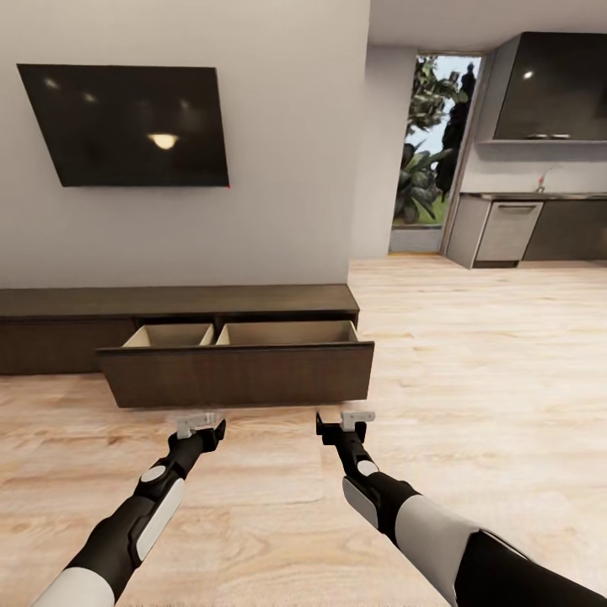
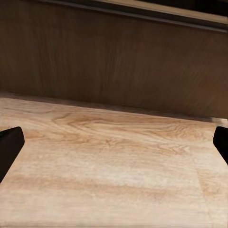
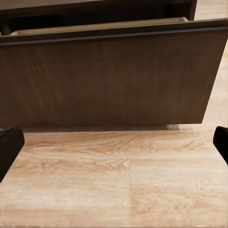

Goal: Place each of the two pumpkins and all three candles from the living room inside a cabinet in the living room (use any cabinet), then make sure every cabinet is closed, and position the cauldron so it is next to a table in the living room.

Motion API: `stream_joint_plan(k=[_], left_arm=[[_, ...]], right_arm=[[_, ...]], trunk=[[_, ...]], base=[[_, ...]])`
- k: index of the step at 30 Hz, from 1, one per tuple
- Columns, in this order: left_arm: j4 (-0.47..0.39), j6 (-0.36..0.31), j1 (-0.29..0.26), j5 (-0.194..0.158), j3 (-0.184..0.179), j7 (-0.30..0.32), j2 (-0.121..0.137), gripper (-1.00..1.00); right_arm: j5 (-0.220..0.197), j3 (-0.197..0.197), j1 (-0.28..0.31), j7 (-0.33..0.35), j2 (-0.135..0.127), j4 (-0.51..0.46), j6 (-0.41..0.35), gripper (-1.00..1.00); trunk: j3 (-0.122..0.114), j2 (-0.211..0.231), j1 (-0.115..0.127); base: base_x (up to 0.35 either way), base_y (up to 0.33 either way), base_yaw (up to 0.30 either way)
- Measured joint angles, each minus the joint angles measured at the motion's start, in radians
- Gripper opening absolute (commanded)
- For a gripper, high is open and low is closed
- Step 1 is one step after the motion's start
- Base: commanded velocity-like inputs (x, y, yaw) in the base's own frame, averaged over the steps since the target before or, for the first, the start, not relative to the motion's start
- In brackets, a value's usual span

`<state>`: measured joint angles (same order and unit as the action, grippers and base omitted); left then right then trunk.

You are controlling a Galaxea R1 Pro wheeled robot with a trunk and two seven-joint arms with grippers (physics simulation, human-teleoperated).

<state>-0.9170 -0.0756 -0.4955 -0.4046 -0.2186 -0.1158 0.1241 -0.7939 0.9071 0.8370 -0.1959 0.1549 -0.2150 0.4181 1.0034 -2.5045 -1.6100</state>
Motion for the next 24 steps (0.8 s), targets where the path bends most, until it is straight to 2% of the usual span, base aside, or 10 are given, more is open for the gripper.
stream_joint_plan(k=[7,14,24], left_arm=[[-0.032,0.067,0.019,0.001,0.001,-0.003,0.007,1.0],[-0.132,0.07,0.07,0.001,0.004,-0.007,0.01,1.0],[-0.146,0.068,0.078,0.001,0.005,-0.008,0.009,1.0]], right_arm=[[0.0,-0.001,0.0,-0.001,0.0,-0.001,-0.008,1.0],[0.0,-0.002,0.0,-0.002,0.0,-0.001,-0.011,1.0],[0.001,-0.001,0.0,-0.002,0.0,-0.001,-0.013,1.0]], trunk=[[0.027,-0.002,-0.003],[0.054,-0.003,-0.006],[0.054,-0.003,-0.006]], base=[[0.0,0.0,0.0],[0.0,0.0,0.0],[0.021,0.0,0.0]])
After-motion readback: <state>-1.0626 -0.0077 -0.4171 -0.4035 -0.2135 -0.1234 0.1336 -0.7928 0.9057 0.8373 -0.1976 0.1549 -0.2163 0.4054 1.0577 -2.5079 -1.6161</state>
